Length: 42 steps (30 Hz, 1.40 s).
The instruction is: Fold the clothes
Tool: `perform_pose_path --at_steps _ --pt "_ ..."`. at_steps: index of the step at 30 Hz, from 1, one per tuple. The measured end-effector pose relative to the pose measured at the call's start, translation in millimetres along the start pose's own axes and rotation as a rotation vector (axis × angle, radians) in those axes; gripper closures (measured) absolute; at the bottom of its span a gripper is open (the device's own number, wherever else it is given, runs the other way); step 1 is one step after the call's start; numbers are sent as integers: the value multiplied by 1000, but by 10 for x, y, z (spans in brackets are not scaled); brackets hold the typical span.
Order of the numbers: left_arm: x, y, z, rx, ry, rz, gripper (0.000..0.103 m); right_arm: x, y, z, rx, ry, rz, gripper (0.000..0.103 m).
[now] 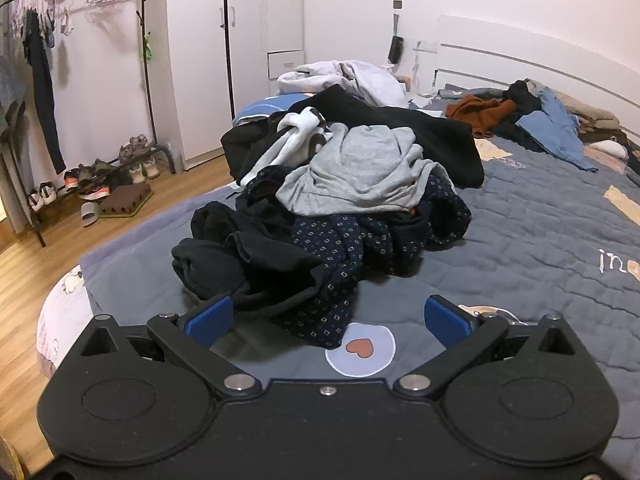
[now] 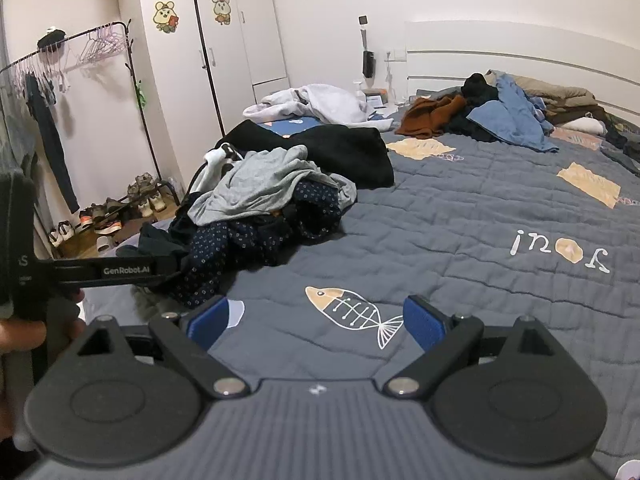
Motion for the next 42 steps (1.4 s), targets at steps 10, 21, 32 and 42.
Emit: perform_pose_path --at_steps 10,21,32,42 --pt "16 27 -25 -2 -9 -7 0 -2 -13 4 8 7 2 9" --pt "11 29 -21 -10 -11 -15 0 19 -4 9 11 4 5 9" --pt "4 30 -18 -12 -11 -15 0 6 -11 -1 11 1 6 9" --pt "5 34 -13 -19 -12 -16 0 -1 -8 -5 12 0 7 9"
Point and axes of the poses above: each gripper's, at about its wrist camera, not at the fingertips, and x roughly against the way its jaws point, y to its left, z to its underside, the point moved 10 cm from there along -x, roughly the way its jaws point, and after that the axes turned 13 degrees about -y, right-handed, at the moved point
